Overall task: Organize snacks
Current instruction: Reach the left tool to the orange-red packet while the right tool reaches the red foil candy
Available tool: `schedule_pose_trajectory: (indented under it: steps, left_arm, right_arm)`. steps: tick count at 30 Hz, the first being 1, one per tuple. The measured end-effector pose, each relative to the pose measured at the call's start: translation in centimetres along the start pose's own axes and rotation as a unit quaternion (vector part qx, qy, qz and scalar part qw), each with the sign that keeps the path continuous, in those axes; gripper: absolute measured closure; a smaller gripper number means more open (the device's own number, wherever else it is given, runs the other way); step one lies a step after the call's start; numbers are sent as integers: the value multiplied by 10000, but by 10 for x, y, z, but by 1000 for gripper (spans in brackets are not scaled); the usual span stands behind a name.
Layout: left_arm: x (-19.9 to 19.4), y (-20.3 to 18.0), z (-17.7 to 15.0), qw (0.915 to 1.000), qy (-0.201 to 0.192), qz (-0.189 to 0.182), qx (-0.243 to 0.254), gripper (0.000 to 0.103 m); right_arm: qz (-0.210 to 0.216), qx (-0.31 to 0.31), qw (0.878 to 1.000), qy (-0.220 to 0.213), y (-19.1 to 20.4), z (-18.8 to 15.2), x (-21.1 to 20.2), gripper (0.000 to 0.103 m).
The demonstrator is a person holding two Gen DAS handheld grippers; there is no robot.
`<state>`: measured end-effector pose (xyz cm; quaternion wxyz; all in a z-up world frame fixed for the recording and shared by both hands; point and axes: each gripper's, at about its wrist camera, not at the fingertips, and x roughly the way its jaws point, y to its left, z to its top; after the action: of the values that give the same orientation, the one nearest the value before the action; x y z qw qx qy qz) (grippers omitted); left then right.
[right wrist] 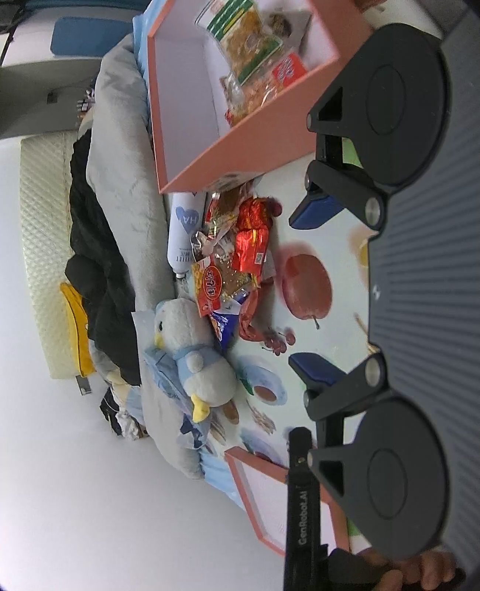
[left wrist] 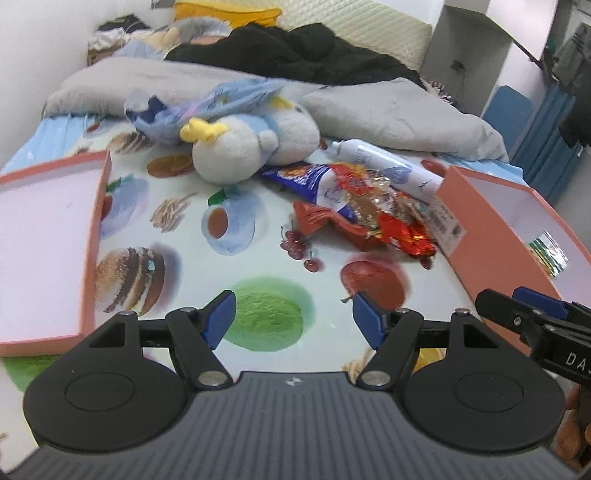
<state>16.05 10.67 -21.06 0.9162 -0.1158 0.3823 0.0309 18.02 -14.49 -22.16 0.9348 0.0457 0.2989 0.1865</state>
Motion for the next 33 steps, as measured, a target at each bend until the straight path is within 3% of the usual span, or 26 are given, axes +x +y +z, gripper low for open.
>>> schedule_pose_trajectory:
  steps: [12, 19, 23, 33]
  left_arm:
    - [103, 15, 34, 9973, 96, -489, -546, 28]
    - [150, 14, 57, 9944, 101, -726, -766, 18]
    - [167, 18, 66, 9922, 83, -861, -898, 17]
    - [198, 3, 78, 9942, 140, -952, -474, 18]
  right_arm:
    - [-697, 172, 9974, 116, -20, 4, 96, 29]
    - [-1068, 463, 9932, 66, -27, 6, 130, 29]
    - [-1292, 524, 9902, 4, -27, 7, 141, 34]
    - [-1816, 260, 9830, 43, -35, 12, 169, 41]
